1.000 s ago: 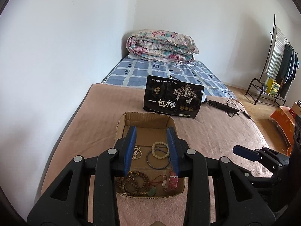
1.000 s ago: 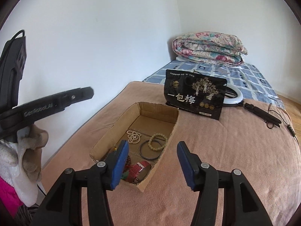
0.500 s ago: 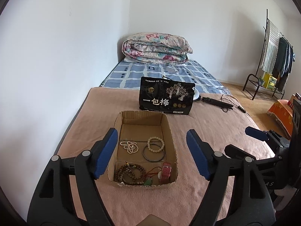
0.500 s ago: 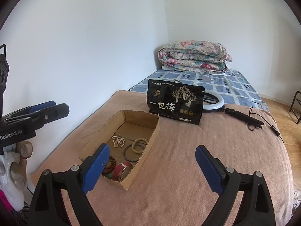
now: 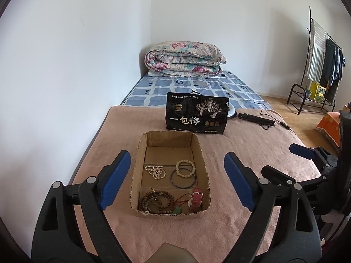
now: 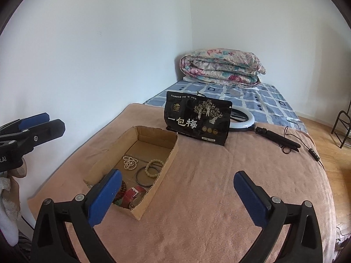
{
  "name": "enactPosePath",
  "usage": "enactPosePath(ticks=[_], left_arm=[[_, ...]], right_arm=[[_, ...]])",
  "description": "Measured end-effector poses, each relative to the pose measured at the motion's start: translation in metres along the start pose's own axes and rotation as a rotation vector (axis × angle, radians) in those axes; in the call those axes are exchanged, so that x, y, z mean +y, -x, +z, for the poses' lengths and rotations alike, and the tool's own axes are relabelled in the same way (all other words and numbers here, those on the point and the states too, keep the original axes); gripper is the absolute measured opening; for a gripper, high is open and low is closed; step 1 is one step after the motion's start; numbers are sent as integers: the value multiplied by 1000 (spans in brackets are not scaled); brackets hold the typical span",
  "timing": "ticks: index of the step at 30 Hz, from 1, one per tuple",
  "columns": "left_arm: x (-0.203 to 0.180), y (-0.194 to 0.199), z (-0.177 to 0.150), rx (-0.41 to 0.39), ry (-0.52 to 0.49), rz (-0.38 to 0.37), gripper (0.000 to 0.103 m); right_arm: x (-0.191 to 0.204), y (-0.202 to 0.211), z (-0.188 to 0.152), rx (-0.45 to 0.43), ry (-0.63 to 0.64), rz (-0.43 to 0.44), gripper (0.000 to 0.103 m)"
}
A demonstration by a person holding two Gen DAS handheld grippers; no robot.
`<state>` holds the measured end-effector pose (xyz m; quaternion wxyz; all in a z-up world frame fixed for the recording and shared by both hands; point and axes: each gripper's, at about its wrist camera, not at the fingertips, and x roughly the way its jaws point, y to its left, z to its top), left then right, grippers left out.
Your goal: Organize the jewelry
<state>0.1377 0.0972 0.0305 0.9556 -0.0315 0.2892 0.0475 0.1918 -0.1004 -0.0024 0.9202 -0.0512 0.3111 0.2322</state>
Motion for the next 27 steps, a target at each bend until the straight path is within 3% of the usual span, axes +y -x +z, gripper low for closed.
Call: enactPosePath(ticks=[8,27], left_arm=[[-3,7,0,-30,-20,15,98],[-2,6,0,-24,-19,10,98]], right_arm=[[-3,-1,0,5,-12,-8,103],[-5,-3,0,15,-12,-13,103]])
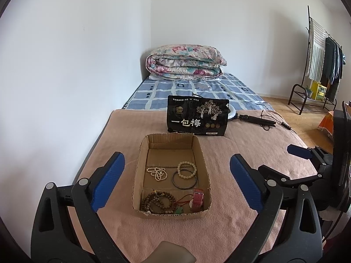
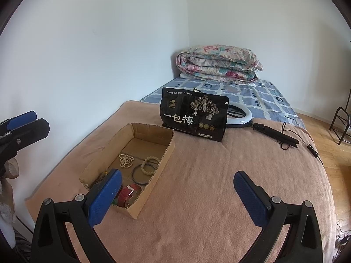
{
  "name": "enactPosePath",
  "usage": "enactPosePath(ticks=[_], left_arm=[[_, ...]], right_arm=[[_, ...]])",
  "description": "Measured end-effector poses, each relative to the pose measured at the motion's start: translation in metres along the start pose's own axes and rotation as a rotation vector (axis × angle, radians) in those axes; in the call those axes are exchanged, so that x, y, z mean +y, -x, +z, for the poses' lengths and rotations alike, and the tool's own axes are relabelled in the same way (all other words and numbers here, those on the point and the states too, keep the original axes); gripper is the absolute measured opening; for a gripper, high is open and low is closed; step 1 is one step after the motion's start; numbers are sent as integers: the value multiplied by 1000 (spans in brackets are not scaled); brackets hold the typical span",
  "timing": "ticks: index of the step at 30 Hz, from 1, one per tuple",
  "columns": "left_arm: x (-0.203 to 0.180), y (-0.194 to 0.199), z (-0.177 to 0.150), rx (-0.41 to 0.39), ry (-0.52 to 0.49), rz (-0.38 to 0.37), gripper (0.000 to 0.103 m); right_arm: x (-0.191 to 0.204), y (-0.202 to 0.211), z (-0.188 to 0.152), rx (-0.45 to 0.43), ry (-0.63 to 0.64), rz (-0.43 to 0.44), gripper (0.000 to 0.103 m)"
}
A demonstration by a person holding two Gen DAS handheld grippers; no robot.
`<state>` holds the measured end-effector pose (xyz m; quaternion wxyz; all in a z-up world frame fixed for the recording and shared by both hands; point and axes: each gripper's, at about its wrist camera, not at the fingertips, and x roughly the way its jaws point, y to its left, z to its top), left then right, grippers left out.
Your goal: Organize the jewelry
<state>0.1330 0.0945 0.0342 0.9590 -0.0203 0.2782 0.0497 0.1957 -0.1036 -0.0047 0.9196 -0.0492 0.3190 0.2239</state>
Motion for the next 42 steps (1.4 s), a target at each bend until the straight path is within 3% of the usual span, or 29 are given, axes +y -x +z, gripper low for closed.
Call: enactPosePath(ticks=[42], left_arm=[[-2,0,-2,-5,-22,22,98]], right_arm=[[0,-6,-14,22,5,-3,103]])
